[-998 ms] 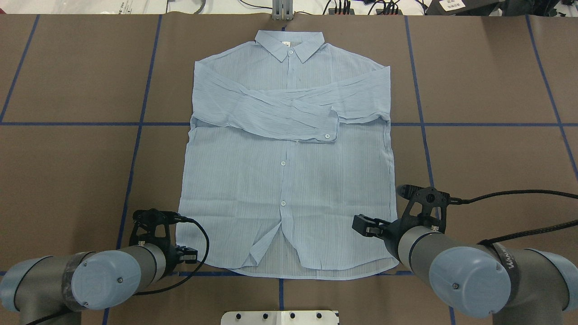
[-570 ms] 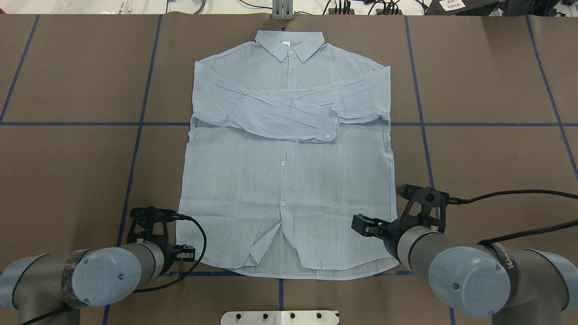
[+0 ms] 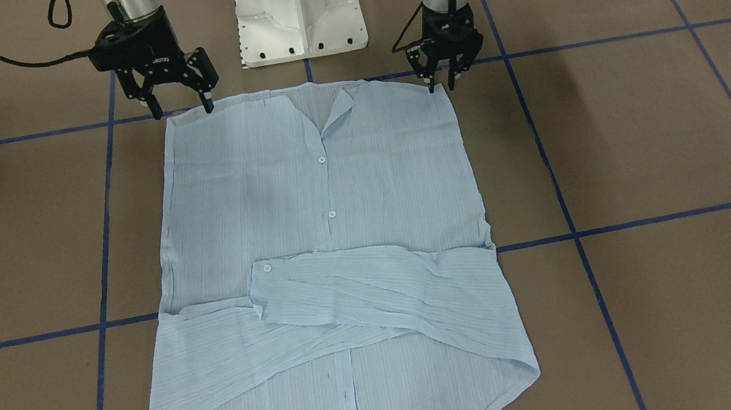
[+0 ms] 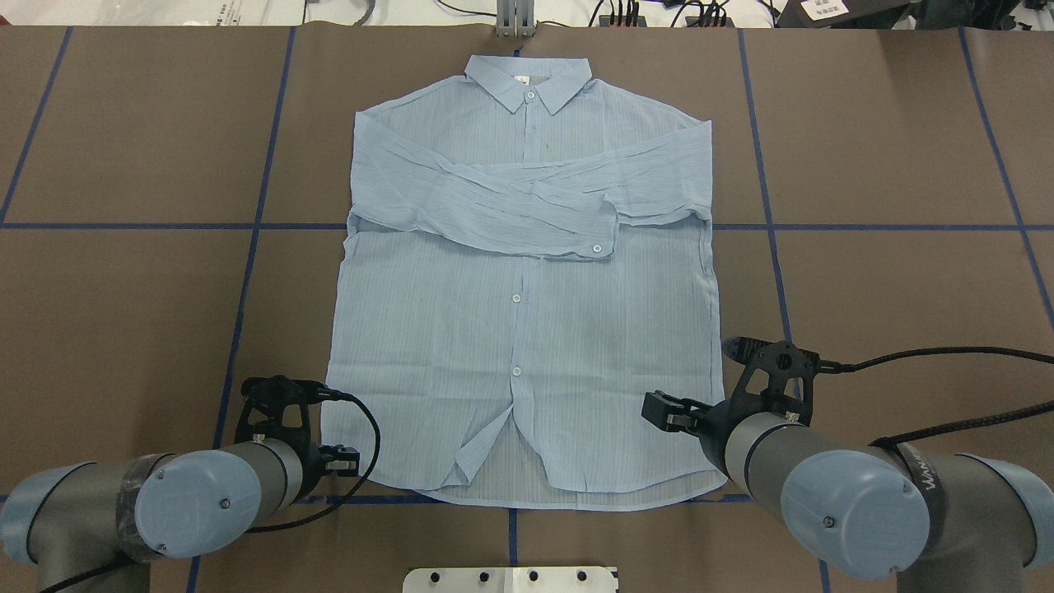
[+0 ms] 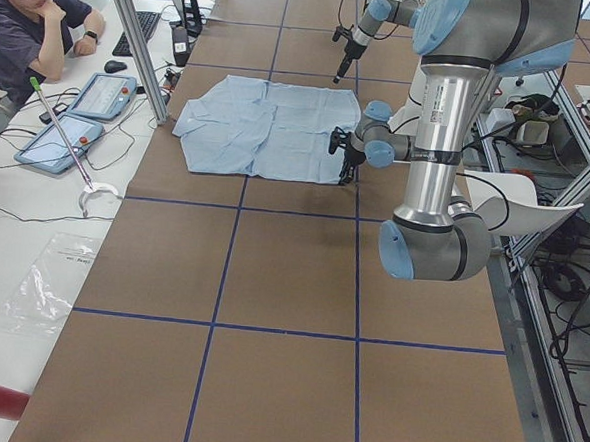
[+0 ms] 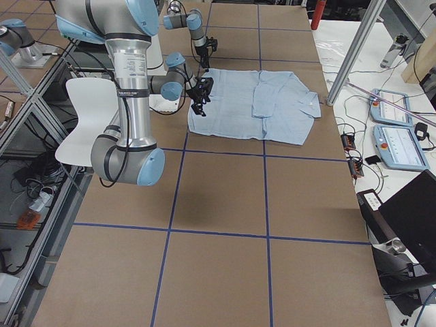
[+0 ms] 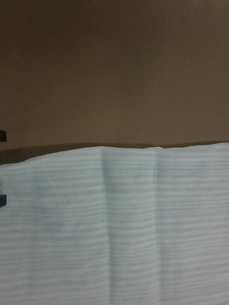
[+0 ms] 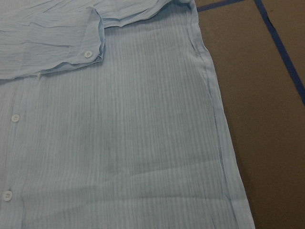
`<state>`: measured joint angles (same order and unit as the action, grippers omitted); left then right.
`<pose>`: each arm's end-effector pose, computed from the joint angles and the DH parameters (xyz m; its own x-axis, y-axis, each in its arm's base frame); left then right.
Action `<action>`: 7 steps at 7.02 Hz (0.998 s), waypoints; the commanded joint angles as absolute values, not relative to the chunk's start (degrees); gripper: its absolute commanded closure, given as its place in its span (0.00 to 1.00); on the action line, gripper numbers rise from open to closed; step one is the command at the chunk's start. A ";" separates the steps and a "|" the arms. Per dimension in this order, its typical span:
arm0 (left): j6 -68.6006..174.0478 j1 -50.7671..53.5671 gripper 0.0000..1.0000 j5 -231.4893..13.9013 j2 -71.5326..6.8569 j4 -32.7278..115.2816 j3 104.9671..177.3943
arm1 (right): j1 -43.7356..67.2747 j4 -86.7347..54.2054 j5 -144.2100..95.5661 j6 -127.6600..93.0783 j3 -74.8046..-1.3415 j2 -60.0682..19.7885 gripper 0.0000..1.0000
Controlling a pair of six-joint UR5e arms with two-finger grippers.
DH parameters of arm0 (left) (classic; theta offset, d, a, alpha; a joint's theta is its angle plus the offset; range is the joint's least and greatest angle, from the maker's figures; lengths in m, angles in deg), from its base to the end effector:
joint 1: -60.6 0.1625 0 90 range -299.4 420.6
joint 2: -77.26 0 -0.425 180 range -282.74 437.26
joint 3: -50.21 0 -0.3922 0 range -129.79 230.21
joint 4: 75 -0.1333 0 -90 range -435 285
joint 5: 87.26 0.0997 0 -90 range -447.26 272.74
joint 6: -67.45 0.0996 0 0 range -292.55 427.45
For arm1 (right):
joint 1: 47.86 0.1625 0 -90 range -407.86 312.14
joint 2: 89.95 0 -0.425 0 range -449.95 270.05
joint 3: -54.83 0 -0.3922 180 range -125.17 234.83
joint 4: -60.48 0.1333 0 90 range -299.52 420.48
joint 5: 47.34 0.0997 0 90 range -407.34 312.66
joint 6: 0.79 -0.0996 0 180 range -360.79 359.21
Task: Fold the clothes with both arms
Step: 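Lower both grippers and grasp the two hem corners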
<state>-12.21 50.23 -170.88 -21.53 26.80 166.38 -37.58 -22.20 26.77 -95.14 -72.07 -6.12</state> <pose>0.4922 -0.2368 0.3530 0.7093 0.0515 -0.7030 0.1334 0.9695 0.2056 -0.4334 -0.2418 0.3015 0.5968 0.1824 0.7814 -0.4257 0.8975 0.1156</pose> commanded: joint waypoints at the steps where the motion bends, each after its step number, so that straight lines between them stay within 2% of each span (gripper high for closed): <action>1: -12.53 49.79 1.00 -170.76 -21.71 26.95 166.40 | -37.58 -22.05 26.92 -94.66 -71.99 -5.84 0.00; 3: -12.53 49.43 1.00 -170.67 -21.71 26.95 166.40 | -37.58 -20.13 26.92 -94.39 -71.38 -5.49 0.00; 6: -12.79 49.43 1.00 -170.49 -21.80 27.39 166.49 | -38.71 -9.75 24.83 -95.09 -69.79 4.68 0.01; 7: -12.70 49.52 1.00 -170.58 -21.71 27.48 166.32 | -40.55 -9.66 22.47 -95.18 -69.53 6.54 0.09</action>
<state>-12.75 49.45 -170.55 -21.77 27.35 166.42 -38.79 -10.71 24.85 -94.90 -69.80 3.67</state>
